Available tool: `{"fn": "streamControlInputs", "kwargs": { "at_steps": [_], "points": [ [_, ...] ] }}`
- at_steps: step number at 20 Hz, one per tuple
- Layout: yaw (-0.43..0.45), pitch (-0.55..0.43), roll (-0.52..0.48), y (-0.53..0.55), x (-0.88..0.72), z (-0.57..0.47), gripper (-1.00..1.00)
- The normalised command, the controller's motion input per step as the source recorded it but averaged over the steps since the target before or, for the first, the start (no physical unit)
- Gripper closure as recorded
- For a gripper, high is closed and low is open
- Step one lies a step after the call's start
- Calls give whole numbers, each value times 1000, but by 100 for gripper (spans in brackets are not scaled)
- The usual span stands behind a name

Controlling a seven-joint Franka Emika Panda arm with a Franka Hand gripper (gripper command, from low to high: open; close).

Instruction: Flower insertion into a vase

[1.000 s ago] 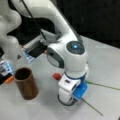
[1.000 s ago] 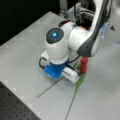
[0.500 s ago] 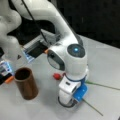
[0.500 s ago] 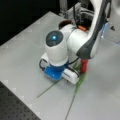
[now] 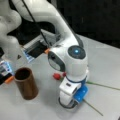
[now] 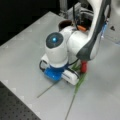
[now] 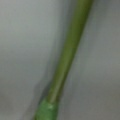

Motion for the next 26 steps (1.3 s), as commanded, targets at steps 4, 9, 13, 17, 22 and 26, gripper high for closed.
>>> {"fn": "streamControlInputs", "kwargs": {
  "at_steps": [4,9,13,17,22,26],
  "points": [
    [-19,106,82,22,186,-68,100],
    [-18,108,89,48,135,-61,100],
    [-14,122,96,70,61,1,100],
    [-19,126,103,96,-11,98,100],
    [-34,109,123,43,-108,282,100],
    [-48,62,134,-41,-158,273,100]
  ]
}}
